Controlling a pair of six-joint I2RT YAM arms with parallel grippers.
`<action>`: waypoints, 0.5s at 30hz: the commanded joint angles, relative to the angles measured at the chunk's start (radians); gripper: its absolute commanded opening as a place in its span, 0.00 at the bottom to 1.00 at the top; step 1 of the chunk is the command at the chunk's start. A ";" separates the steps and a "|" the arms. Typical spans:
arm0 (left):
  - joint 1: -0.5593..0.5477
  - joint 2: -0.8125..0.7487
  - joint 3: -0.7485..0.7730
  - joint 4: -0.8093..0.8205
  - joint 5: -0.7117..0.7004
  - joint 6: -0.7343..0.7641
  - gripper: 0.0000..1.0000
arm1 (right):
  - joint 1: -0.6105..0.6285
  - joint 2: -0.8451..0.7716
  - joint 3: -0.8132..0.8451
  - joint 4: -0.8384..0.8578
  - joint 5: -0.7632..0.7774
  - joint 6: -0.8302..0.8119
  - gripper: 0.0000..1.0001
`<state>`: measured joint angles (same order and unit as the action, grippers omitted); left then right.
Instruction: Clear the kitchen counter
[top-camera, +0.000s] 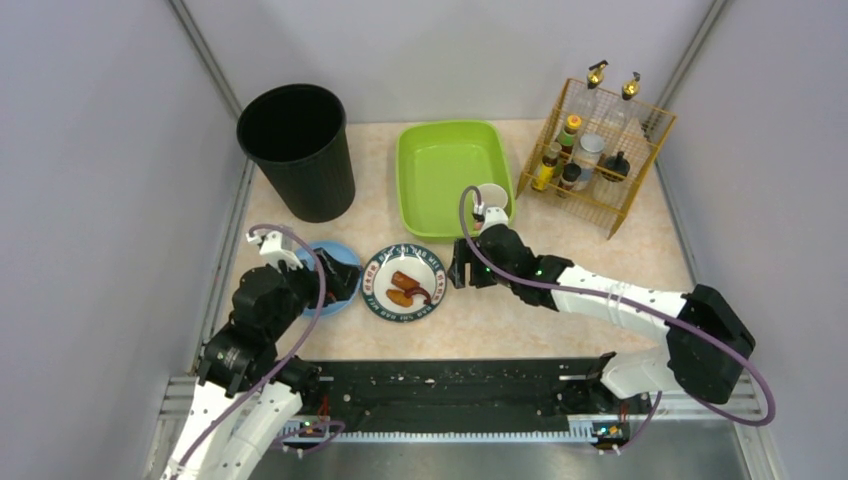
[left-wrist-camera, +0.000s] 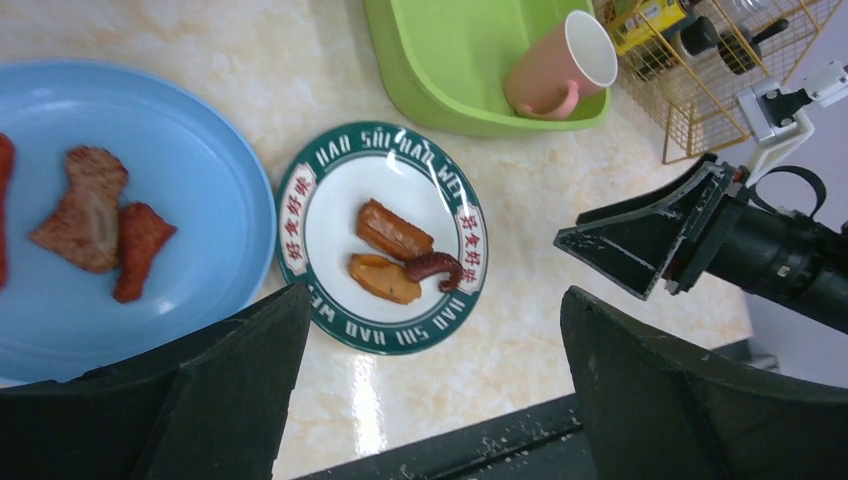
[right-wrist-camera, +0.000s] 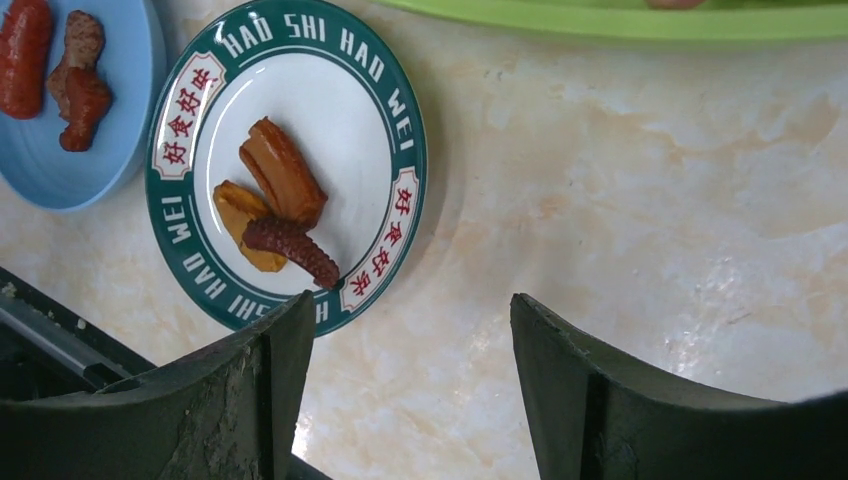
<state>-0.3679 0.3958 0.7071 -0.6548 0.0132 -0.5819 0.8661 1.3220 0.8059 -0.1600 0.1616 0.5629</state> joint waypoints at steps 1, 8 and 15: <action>-0.002 -0.007 -0.056 0.029 0.086 -0.165 0.99 | 0.008 0.000 -0.038 0.152 -0.033 0.103 0.70; -0.003 -0.025 -0.124 0.072 0.114 -0.235 0.99 | 0.006 0.076 -0.109 0.300 -0.031 0.191 0.66; -0.002 -0.038 -0.145 0.091 0.125 -0.232 0.99 | 0.003 0.134 -0.182 0.438 -0.041 0.268 0.61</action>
<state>-0.3679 0.3668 0.5625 -0.6292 0.1200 -0.7998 0.8661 1.4368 0.6437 0.1387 0.1226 0.7681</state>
